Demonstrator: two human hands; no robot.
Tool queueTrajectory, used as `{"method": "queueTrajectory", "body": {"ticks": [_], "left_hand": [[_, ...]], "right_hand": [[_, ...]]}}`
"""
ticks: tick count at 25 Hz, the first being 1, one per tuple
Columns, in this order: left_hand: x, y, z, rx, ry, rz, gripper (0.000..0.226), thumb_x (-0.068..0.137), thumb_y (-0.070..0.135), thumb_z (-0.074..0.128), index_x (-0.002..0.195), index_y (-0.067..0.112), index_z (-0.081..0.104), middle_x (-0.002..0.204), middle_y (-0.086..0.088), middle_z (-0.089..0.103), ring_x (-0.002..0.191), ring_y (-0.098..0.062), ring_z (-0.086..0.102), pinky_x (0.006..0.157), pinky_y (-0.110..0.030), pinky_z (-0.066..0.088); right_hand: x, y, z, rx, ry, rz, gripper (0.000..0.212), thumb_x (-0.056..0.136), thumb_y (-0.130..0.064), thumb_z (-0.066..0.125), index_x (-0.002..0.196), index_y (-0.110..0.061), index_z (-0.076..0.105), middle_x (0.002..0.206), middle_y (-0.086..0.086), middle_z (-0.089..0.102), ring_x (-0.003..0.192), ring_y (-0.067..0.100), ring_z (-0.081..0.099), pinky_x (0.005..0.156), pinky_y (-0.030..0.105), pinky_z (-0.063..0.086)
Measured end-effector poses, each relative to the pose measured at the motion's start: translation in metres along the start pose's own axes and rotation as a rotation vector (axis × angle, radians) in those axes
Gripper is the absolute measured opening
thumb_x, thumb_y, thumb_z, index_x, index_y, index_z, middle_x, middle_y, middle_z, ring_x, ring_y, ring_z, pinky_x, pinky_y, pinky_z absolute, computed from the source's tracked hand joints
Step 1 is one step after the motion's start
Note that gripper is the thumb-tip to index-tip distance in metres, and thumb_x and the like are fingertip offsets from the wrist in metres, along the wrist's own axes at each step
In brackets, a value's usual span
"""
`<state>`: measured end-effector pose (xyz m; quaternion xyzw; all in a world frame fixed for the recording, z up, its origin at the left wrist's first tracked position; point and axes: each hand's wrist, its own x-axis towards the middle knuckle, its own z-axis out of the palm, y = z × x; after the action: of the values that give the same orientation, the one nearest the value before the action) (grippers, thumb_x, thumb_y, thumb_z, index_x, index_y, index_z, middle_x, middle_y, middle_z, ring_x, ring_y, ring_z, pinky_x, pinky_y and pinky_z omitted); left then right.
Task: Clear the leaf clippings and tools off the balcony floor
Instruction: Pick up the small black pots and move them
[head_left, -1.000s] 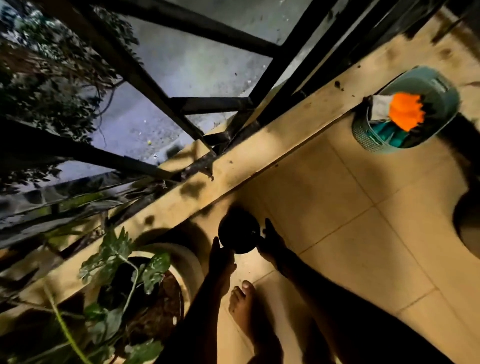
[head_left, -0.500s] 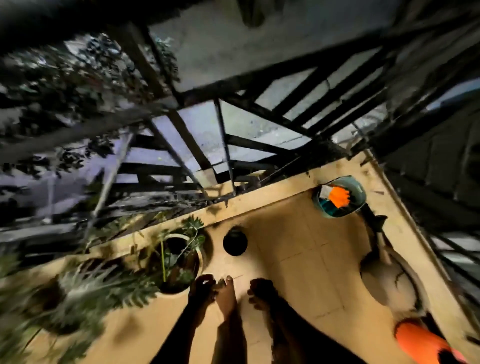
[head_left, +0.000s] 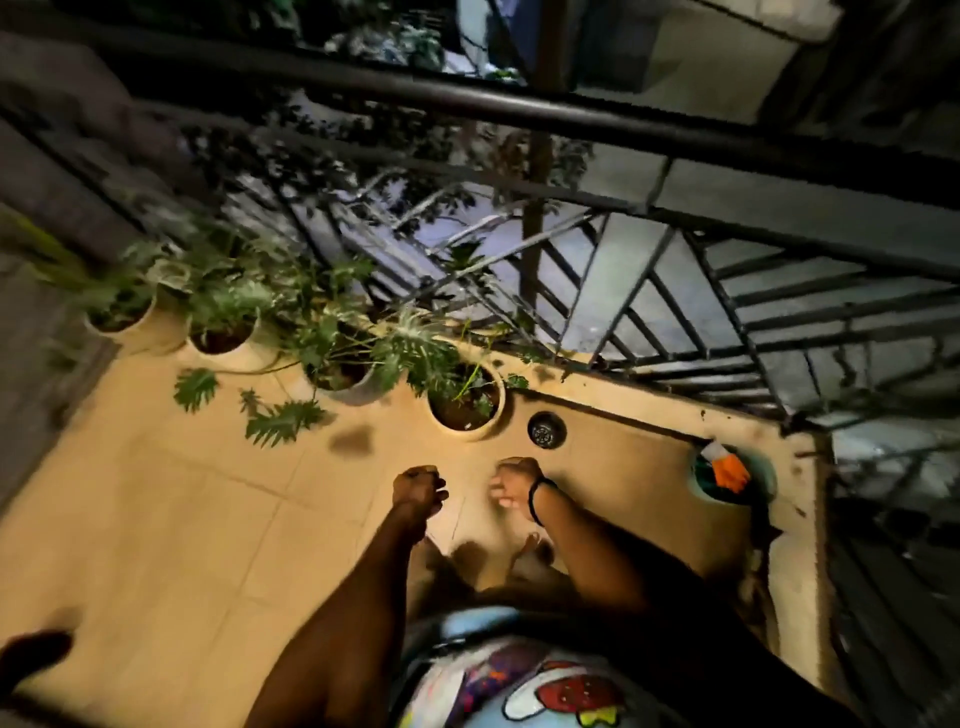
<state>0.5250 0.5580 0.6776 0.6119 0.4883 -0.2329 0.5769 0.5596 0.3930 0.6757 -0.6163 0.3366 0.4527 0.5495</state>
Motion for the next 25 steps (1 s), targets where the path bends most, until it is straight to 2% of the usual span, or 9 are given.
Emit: {"method": "queueTrajectory", "body": {"ticks": [2,3,4,5,7,9,17,22,25], "left_hand": [[-0.023,-0.029,-0.036,-0.131,0.082,-0.072,0.016,0.1,0.013,0.05,0.097,0.004,0.063,0.086,-0.013,0.065,0.066,-0.023,0.061,0.058,-0.026,0.041],[-0.025,-0.055,-0.062,-0.2,0.102,-0.104,0.018,0.099,0.012,0.05,0.088,0.005,0.062,0.087,-0.015,0.065,0.066,-0.024,0.062,0.058,-0.027,0.04],[-0.034,-0.074,-0.087,-0.256,0.127,-0.113,0.021,0.099,0.01,0.049,0.081,0.005,0.06,0.088,-0.017,0.064,0.065,-0.025,0.061,0.058,-0.027,0.039],[-0.036,-0.092,-0.111,-0.303,0.162,-0.124,0.024,0.099,0.009,0.049,0.077,0.005,0.058,0.089,-0.018,0.064,0.066,-0.025,0.061,0.058,-0.028,0.039],[-0.037,-0.116,-0.162,-0.403,0.212,-0.143,0.024,0.1,0.008,0.048,0.077,0.005,0.056,0.089,-0.017,0.063,0.068,-0.025,0.062,0.058,-0.029,0.04],[-0.04,-0.141,-0.224,-0.492,0.277,-0.146,0.023,0.1,0.007,0.048,0.079,0.003,0.057,0.083,-0.014,0.062,0.067,-0.025,0.061,0.057,-0.029,0.039],[-0.024,-0.228,-0.422,-0.762,0.507,-0.204,0.025,0.099,0.002,0.042,0.078,0.003,0.055,0.069,-0.009,0.054,0.056,-0.022,0.053,0.046,-0.018,0.029],[0.001,-0.27,-0.497,-0.837,0.521,-0.326,0.012,0.096,0.012,0.05,0.091,0.01,0.061,0.08,-0.008,0.063,0.067,-0.022,0.062,0.054,-0.027,0.043],[0.029,-0.294,-0.55,-0.958,0.607,-0.361,0.017,0.095,0.006,0.052,0.087,-0.003,0.063,0.075,-0.016,0.063,0.063,-0.027,0.062,0.05,-0.027,0.042]], "right_hand": [[-0.014,0.009,0.034,-0.14,-0.061,-0.021,0.043,0.101,-0.011,0.039,0.138,0.011,0.04,0.123,0.03,0.059,0.1,0.037,0.064,0.089,0.04,0.05],[-0.025,0.016,0.06,-0.17,-0.087,-0.011,0.044,0.102,-0.011,0.037,0.141,0.01,0.038,0.136,0.032,0.05,0.119,0.041,0.056,0.102,0.043,0.043],[-0.032,0.023,0.084,-0.162,-0.096,-0.008,0.042,0.102,-0.012,0.037,0.139,0.006,0.044,0.134,0.03,0.052,0.121,0.041,0.055,0.102,0.042,0.045],[-0.033,0.03,0.107,-0.188,-0.082,-0.017,0.034,0.101,-0.012,0.039,0.13,-0.001,0.053,0.117,0.026,0.063,0.105,0.037,0.064,0.088,0.038,0.053],[-0.031,0.048,0.16,-0.293,-0.056,-0.026,0.014,0.097,-0.011,0.045,0.103,-0.011,0.058,0.084,0.012,0.062,0.062,0.021,0.058,0.055,0.024,0.045],[-0.028,0.071,0.219,-0.398,-0.07,-0.03,0.017,0.097,-0.012,0.046,0.086,-0.013,0.059,0.083,0.009,0.06,0.052,0.015,0.051,0.049,0.02,0.038],[-0.05,0.108,0.455,-0.842,-0.244,-0.108,0.016,0.094,-0.003,0.04,0.094,-0.012,0.054,0.074,0.007,0.05,0.053,0.017,0.042,0.048,0.023,0.028],[-0.028,0.116,0.58,-1.027,-0.293,-0.13,0.017,0.092,-0.005,0.045,0.092,-0.008,0.061,0.075,0.01,0.061,0.051,0.018,0.049,0.047,0.023,0.034],[-0.003,0.113,0.663,-1.101,-0.313,-0.116,0.016,0.091,-0.006,0.047,0.092,-0.006,0.063,0.078,0.011,0.064,0.057,0.02,0.053,0.05,0.025,0.035]]}}
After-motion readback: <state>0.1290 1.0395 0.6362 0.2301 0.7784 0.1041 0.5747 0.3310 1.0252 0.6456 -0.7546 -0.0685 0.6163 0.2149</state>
